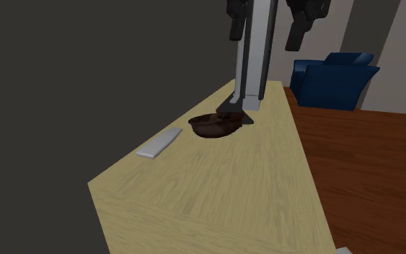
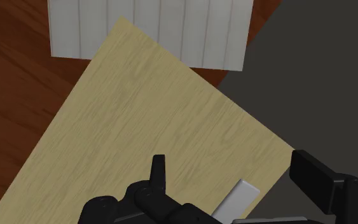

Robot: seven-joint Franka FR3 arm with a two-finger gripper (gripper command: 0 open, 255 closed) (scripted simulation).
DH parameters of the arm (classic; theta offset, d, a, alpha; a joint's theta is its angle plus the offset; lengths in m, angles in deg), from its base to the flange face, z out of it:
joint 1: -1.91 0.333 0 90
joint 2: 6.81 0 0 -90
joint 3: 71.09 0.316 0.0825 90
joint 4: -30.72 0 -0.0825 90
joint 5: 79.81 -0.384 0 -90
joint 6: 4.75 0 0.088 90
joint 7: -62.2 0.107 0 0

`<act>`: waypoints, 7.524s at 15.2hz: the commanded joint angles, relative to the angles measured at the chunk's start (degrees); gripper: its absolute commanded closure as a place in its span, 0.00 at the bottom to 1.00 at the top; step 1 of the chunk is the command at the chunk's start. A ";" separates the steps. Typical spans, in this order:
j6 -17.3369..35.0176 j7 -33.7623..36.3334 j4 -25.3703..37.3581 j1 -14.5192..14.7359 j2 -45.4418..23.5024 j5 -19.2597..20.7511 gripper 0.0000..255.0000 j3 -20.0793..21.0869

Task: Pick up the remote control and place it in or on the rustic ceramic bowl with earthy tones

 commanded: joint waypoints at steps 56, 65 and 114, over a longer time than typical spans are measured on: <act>40.41 60.40 26.30 -1.00 -68.87 14.91 1.00 21.22; 37.24 59.82 27.66 -1.28 -66.94 14.01 1.00 21.61; 24.69 39.09 31.06 -13.51 -56.75 8.87 1.00 15.58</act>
